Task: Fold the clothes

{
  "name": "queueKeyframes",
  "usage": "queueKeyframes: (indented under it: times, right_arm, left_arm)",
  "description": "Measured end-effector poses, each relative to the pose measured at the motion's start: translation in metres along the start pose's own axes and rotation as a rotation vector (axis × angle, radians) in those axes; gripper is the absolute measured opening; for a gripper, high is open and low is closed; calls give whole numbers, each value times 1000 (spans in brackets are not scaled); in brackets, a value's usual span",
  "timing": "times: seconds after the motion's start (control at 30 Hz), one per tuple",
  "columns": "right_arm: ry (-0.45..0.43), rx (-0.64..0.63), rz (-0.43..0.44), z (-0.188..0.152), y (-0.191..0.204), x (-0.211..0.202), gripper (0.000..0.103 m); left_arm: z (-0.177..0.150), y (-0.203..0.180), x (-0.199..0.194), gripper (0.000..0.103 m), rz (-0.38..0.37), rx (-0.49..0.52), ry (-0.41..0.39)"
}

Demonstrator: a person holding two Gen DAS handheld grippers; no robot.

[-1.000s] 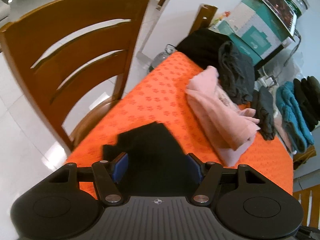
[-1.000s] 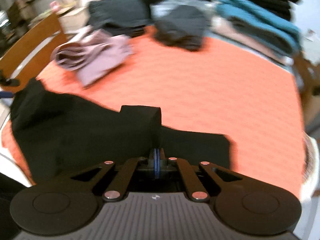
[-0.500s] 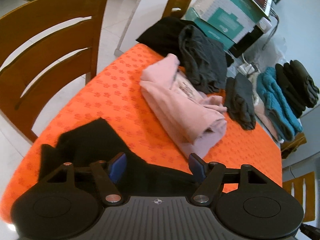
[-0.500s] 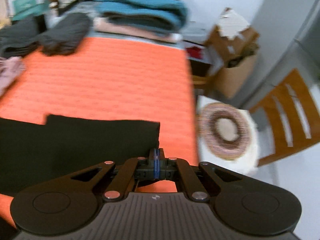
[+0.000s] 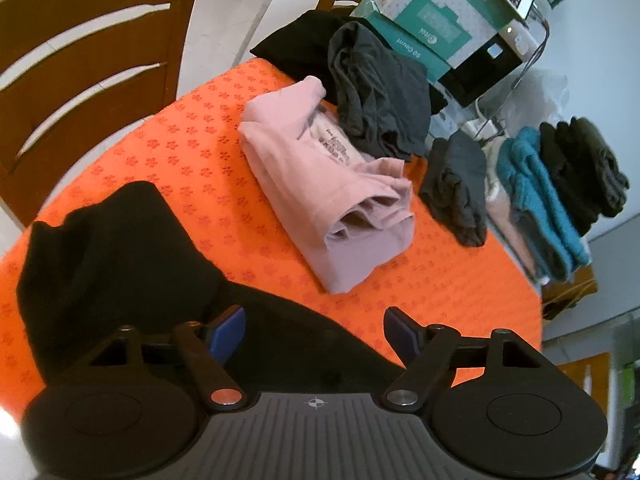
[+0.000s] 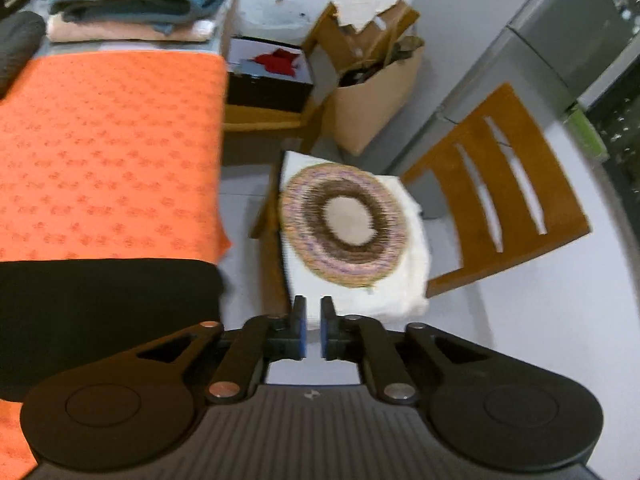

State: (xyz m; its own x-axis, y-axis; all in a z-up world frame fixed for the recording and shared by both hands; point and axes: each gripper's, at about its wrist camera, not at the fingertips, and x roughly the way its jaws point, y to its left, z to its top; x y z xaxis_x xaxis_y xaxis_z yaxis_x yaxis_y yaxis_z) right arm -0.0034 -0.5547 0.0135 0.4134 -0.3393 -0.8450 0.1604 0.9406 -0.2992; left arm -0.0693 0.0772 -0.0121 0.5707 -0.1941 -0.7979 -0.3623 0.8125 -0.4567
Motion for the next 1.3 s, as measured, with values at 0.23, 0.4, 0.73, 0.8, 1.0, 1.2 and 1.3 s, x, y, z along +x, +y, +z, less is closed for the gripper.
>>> queueKeyframes:
  times: [0.23,0.4,0.73,0.8,1.0,1.2,1.3]
  right_arm:
    - [-53,-45,291,15,54,-18,45]
    - [-52,-131,469,22,115,-31,48]
    - [-48,-308,731,12,247,-80,49]
    - [-40,-336,764,8,274,-89,50]
    - [-27,-444,844,-7,353,-114,51]
    - [-20,-529,870,-21,413,-132,67]
    - [-24,-601,854,-31,445,-140,69]
  left_arm:
    - [6,16,-10,86,224,16,-89]
    - [14,35,-14,87,296,-34,-105]
    - [11,55,-22,87,304,-76,-95]
    - [10,59,-23,87,299,-73,-88]
    - [11,73,-32,87,278,-64,-75]
    - [15,86,-39,88,251,-39,-58]
    - [17,89,-40,88,230,0,-46]
